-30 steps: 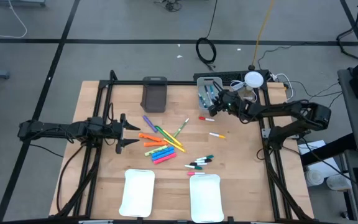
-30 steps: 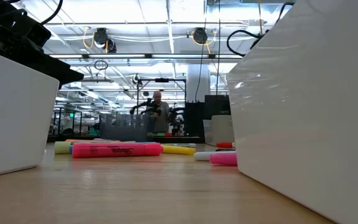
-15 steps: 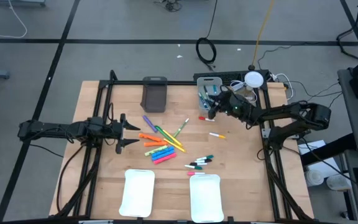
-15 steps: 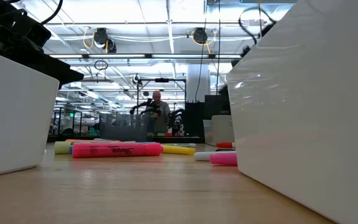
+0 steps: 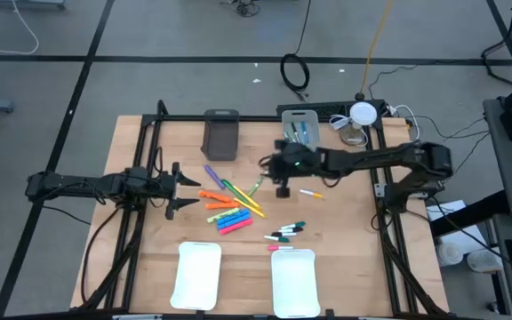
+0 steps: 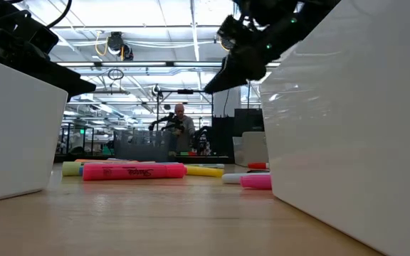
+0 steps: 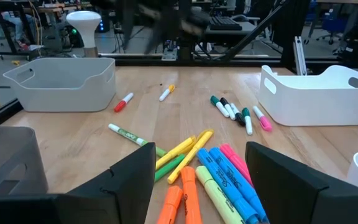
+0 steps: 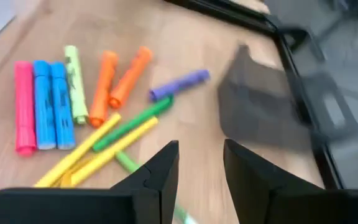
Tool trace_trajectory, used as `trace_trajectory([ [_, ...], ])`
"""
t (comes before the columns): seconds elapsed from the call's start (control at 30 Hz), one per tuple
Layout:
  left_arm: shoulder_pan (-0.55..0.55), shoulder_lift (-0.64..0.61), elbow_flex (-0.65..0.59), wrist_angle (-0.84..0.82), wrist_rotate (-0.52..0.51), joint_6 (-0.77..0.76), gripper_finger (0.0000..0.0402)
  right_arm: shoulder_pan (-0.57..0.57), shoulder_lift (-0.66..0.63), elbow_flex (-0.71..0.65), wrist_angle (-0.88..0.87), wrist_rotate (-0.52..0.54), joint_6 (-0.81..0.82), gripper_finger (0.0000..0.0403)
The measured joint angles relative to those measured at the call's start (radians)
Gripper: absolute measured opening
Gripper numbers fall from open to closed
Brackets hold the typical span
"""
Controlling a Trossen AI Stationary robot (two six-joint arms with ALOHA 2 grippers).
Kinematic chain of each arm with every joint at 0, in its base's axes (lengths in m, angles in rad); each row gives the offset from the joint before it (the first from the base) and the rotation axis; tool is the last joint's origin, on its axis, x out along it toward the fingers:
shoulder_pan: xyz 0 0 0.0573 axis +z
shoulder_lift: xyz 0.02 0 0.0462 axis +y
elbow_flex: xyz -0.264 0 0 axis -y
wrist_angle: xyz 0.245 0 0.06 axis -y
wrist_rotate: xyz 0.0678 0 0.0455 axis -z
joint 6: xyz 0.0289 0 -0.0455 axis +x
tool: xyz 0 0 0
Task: Pick & Place Markers
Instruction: Put the green marker pen into the gray bin
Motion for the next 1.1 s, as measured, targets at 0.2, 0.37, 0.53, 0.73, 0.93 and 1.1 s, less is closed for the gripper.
trace_trajectory([
  [0.2,0.000,0.000,0.000,0.001,0.000,0.000,0.0251,0.019,0.183,0.094,-0.073,-0.045,0.025,0.0117],
  [0.37,0.000,0.000,0.000,0.000,-0.003,0.000,0.0251,0.011,0.301,0.149,-0.077,-0.046,0.015,0.0117],
  [0.53,0.000,0.000,0.000,0.000,-0.003,0.000,0.0251,-0.007,0.344,0.173,-0.082,-0.061,0.007,0.0117],
  [0.73,0.000,0.000,0.000,0.000,-0.005,0.000,0.0251,-0.041,0.347,0.169,-0.134,-0.096,0.019,0.0117],
  [0.93,0.000,0.000,0.000,0.000,-0.006,0.000,0.0251,-0.065,0.353,0.169,-0.138,-0.096,0.011,0.0116],
  [1.1,0.000,0.000,0.000,0.000,-0.007,0.000,0.0251,-0.066,0.398,0.171,-0.144,-0.096,-0.007,0.0116],
])
